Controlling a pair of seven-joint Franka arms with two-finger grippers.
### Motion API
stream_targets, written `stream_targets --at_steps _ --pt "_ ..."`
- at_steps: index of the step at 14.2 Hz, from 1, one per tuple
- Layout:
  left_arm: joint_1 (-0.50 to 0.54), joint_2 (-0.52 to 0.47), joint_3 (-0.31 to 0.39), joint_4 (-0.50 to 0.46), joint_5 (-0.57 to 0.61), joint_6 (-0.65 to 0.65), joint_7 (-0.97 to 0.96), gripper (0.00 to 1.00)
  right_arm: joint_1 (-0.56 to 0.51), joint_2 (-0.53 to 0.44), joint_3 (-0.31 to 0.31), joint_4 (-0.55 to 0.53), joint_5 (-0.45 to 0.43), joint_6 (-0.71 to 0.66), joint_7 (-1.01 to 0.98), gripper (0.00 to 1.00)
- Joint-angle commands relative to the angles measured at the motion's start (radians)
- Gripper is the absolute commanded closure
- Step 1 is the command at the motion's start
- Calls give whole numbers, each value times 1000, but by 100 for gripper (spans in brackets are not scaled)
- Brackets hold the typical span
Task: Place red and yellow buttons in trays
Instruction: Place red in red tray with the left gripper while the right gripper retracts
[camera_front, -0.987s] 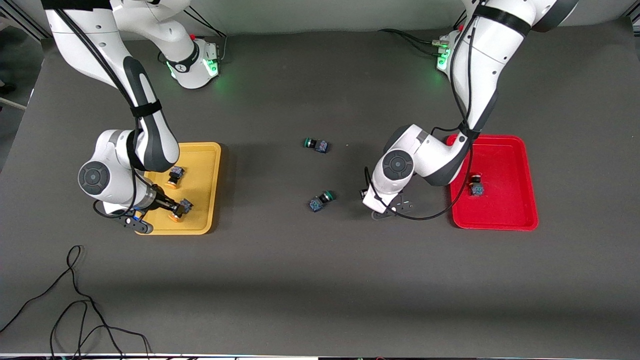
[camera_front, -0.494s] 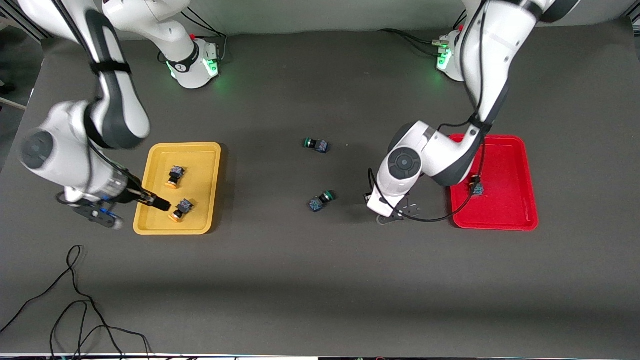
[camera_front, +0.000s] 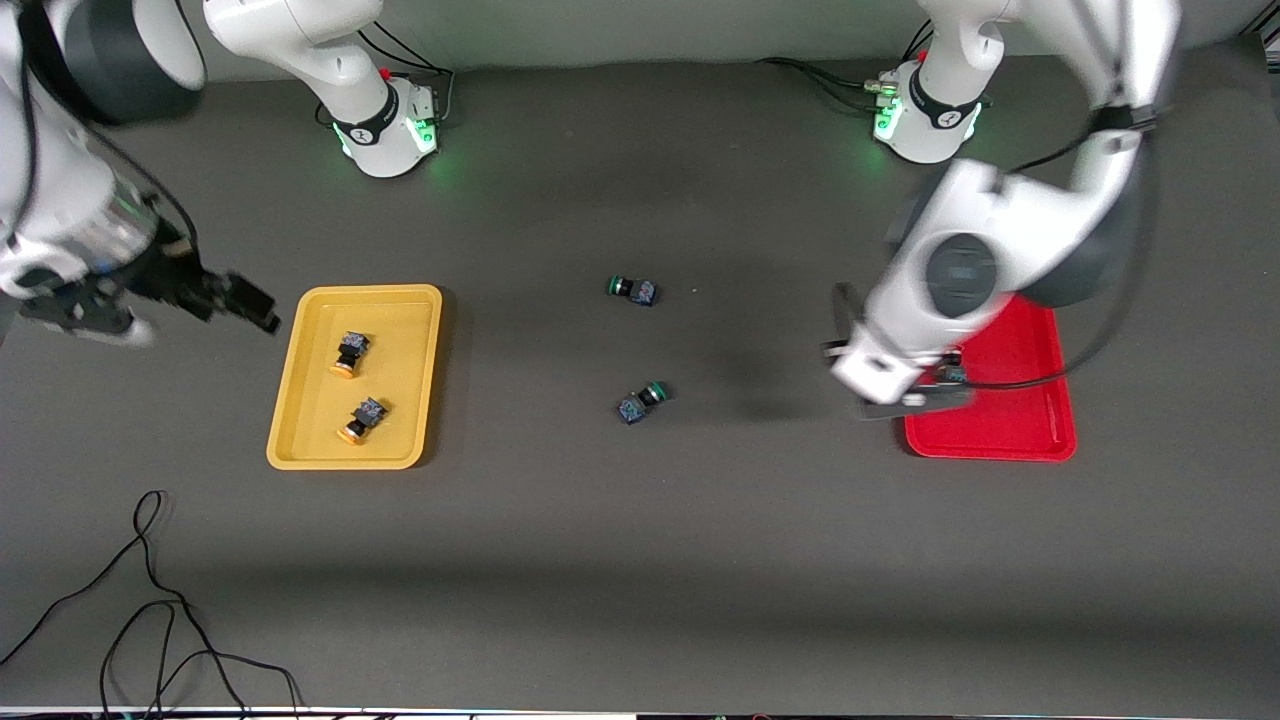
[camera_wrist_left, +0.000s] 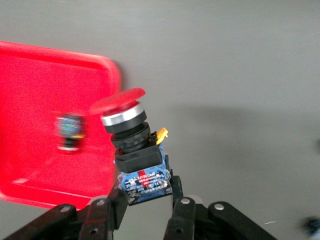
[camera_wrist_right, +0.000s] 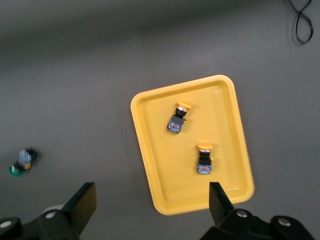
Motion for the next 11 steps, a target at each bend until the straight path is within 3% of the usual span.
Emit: stream_targets --at_steps 1,3,6,9,10,11 --pt "205 -181 -3 -225 -33 16 333 77 -46 -61 31 -23 -13 -31 -124 0" --pt "345 -189 -1 -282 -28 60 551 75 -58 -82 36 -14 -10 -48 -127 0" --pt "459 -146 0 -441 -11 329 711 75 -69 -87 62 26 -2 -116 -130 0" --pt "528 -24 0 -535 48 581 771 72 -69 -61 67 89 0 -175 -130 0" --pt "528 9 0 -536 67 612 771 60 -68 -52 67 98 -2 -185 -132 0" --pt "528 24 2 -532 76 617 770 40 -65 -50 67 97 -2 -187 -132 0"
